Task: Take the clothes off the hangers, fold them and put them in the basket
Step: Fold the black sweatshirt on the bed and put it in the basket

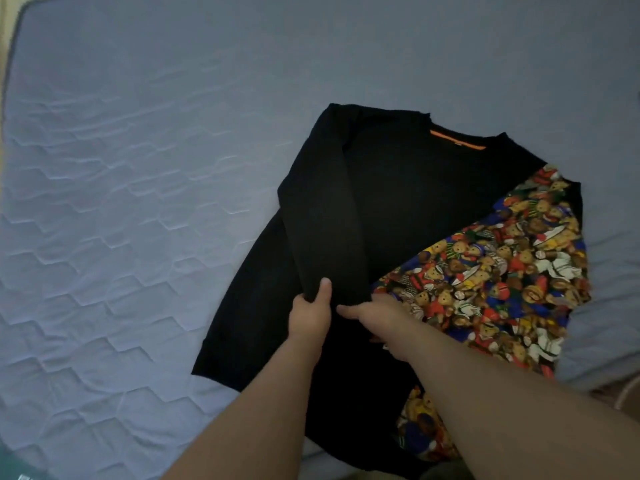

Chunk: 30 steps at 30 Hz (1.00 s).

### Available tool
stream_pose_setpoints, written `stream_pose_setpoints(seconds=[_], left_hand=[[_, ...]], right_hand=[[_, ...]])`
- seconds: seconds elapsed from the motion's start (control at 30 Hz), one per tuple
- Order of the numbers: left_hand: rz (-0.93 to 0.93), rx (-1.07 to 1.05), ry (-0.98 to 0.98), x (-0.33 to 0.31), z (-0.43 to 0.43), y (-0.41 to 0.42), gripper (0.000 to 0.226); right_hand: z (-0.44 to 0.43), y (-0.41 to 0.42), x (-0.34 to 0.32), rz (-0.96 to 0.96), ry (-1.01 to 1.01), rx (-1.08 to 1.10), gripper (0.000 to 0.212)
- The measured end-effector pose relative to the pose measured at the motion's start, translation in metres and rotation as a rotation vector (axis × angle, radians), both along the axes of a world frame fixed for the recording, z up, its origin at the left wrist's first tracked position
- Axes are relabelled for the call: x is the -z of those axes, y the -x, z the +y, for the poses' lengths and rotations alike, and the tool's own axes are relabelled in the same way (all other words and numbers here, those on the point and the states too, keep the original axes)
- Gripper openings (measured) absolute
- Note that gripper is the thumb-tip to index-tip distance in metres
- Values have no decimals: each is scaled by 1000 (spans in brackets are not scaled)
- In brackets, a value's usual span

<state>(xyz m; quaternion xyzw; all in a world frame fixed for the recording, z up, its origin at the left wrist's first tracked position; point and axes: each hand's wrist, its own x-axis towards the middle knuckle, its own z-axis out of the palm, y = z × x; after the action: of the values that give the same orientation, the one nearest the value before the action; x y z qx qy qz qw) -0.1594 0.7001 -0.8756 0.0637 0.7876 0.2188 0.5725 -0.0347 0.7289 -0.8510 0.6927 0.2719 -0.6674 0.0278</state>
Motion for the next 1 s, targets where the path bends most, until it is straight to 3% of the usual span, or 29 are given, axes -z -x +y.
stream_pose_setpoints(seconds=[0.03, 0.13, 0.23, 0.33, 0.43, 0.6, 0.67, 0.73, 0.8, 0.9, 1.0], left_hand=[[-90, -96, 19, -1, 5, 2, 86], [-327, -268, -6, -14, 24, 4, 84], [-301, -236, -104, -27, 55, 6, 67], [-223, -154, -157, -30, 87, 1, 63], [-181, -108, -132, -25, 116, -9, 51], [-119, -103, -137, -4, 148, -15, 54], [-119, -117, -141, 4, 158, -15, 54], [-147, -150, -143, 9, 166, -13, 55], [-192, -185, -149, 15, 175, -8, 64], [-243, -213, -147, 20, 188, 1, 68], [-297, -152, -82, 21, 187, -5, 52]], right_hand=[[-8, -5, -3, 69, 37, 59, 40], [-36, -26, 0, 197, 217, 216, 76], [-53, -50, 1, 235, 392, 169, 80], [-64, -65, 4, 250, 501, -18, 82], [-60, -70, 10, 245, 504, -154, 78], [-44, -79, 29, 179, 357, -34, 70], [-29, -85, 24, -10, 122, -136, 74], [-4, -94, 15, -334, -224, -292, 83], [37, -96, 4, -482, -442, -287, 75], [121, -83, 15, -363, -550, -25, 54], [197, -64, 31, -214, -458, 204, 59]])
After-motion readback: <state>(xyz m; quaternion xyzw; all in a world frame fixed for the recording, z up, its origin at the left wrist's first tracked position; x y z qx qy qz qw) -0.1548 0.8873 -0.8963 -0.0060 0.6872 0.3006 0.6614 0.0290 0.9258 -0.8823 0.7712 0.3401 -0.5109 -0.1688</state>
